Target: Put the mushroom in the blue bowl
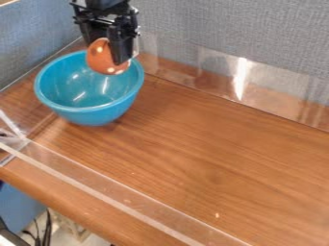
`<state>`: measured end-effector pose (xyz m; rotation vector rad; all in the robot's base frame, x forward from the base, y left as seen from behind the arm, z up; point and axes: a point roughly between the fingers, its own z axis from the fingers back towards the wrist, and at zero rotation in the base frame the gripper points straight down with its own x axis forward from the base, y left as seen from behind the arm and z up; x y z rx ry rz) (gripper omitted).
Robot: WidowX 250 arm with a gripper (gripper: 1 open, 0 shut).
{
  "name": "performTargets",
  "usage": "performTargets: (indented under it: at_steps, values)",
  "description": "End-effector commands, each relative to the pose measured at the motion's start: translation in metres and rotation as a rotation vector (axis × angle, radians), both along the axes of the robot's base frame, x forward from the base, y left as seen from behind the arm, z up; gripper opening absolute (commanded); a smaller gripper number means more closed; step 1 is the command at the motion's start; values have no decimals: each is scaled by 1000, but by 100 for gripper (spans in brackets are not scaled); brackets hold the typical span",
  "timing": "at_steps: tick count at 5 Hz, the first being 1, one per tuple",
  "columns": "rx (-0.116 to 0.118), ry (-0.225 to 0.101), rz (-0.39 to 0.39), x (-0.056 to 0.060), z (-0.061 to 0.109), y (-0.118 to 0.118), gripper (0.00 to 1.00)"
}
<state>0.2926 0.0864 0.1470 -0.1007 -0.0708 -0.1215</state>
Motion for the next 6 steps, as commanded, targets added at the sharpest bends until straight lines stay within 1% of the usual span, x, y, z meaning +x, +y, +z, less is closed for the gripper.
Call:
performTargets:
  at_steps: [1,3,6]
  values:
    - [28,-64,14,-3,22,5,0]
    - [31,-57,16,-5,22,6,0]
    - [50,-43,28,-10,18,11,0]
